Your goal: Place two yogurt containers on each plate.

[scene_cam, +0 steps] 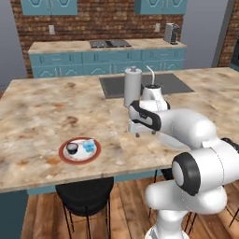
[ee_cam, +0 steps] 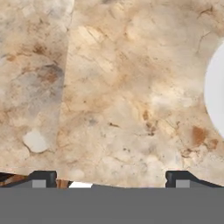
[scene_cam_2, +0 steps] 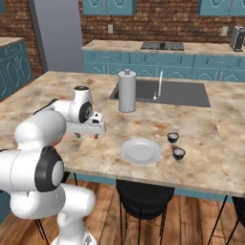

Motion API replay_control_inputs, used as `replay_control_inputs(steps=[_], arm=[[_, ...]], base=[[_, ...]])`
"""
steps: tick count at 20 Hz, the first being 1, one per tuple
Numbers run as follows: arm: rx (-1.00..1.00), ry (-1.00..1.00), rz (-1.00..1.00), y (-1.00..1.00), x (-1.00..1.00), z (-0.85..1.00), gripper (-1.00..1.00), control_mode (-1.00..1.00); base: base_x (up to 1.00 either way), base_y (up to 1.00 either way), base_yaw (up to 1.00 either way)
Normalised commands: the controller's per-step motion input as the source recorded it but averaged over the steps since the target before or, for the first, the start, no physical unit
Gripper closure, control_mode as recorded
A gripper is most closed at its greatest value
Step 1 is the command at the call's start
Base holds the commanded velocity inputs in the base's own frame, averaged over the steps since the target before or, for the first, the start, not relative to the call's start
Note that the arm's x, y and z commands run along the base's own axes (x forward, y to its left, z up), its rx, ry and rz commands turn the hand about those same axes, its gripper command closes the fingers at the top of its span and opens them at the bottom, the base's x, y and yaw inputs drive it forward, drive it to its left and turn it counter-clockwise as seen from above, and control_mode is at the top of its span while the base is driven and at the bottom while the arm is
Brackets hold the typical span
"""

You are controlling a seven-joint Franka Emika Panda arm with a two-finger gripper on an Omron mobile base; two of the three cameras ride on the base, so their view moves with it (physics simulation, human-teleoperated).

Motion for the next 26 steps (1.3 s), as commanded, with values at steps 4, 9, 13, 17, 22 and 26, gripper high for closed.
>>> replay_control_inputs(steps=[4, 9, 13, 17, 22, 26], arm=[[0.0, 0.0, 0.0, 0.0, 0.0, 0.0, -1.0, 1.0], [0.0, 0.0, 0.0, 0.0, 0.0, 0.0, -1.0, 1.0], [0.0, 0.0, 0.0, 0.0, 0.0, 0.0, -1.0, 1.0], [0.0, 0.0, 0.0, 0.0, 0.0, 0.0, -1.0, 1.0], [0.0, 0.0, 0.0, 0.0, 0.0, 0.0, -1.0, 1.0], [0.0, 0.0, 0.0, 0.0, 0.0, 0.0, -1.0, 1.0]], base=[[0.34, -0.93, -0.14], [0.17, -0.65, -0.29], [0.25, -0.39, -0.02], [0.49, -0.18, 0.01], [0.42, 0.1, 0.0], [0.12, 0.04, 0.0]])
